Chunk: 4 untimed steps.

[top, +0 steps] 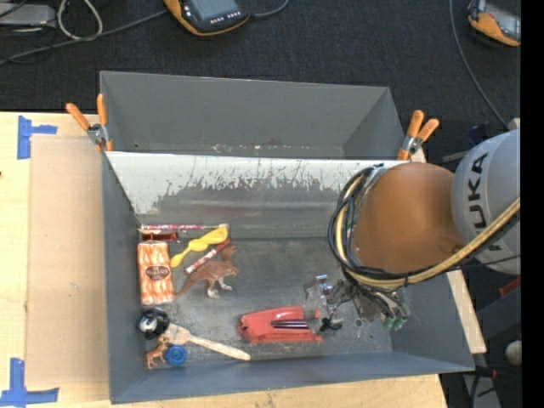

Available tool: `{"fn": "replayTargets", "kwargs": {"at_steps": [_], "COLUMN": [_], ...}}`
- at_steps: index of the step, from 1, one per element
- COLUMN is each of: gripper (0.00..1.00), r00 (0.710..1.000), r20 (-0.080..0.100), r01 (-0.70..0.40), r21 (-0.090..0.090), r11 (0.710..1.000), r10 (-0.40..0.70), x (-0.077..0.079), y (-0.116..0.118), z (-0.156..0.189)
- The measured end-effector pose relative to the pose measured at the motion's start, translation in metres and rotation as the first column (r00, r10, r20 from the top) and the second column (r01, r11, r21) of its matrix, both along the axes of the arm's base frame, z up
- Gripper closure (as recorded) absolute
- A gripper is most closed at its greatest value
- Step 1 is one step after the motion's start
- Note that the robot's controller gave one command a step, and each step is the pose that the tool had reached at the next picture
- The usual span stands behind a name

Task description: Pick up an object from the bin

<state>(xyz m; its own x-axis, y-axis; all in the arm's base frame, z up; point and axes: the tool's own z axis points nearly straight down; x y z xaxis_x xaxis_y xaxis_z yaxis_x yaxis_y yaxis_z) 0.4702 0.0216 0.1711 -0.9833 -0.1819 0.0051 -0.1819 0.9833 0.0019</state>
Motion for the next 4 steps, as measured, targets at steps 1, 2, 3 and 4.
{"fn": "replayTargets", "kwargs": {"at_steps": [1, 2, 3, 4], "gripper": [1.00, 1.00, 1.00, 0.00], "r00": [1.000, 1.000, 1.000, 0.992], "r20": [0.000, -0.002, 0.003, 0.016], "r01": [0.001, -0.010, 0.023, 0.124], "r21": [0.000, 0.001, 0.000, 0.004], "r11": [1.000, 1.000, 1.000, 0.992], "r10": [-0.001, 0.010, -0.023, -0.124], "x": [0.000, 0.002, 0.007, 0.016], "y": [0.000, 0.013, 0.044, 0.048], "z": [0.000, -0.018, -0.072, -0.098]}}
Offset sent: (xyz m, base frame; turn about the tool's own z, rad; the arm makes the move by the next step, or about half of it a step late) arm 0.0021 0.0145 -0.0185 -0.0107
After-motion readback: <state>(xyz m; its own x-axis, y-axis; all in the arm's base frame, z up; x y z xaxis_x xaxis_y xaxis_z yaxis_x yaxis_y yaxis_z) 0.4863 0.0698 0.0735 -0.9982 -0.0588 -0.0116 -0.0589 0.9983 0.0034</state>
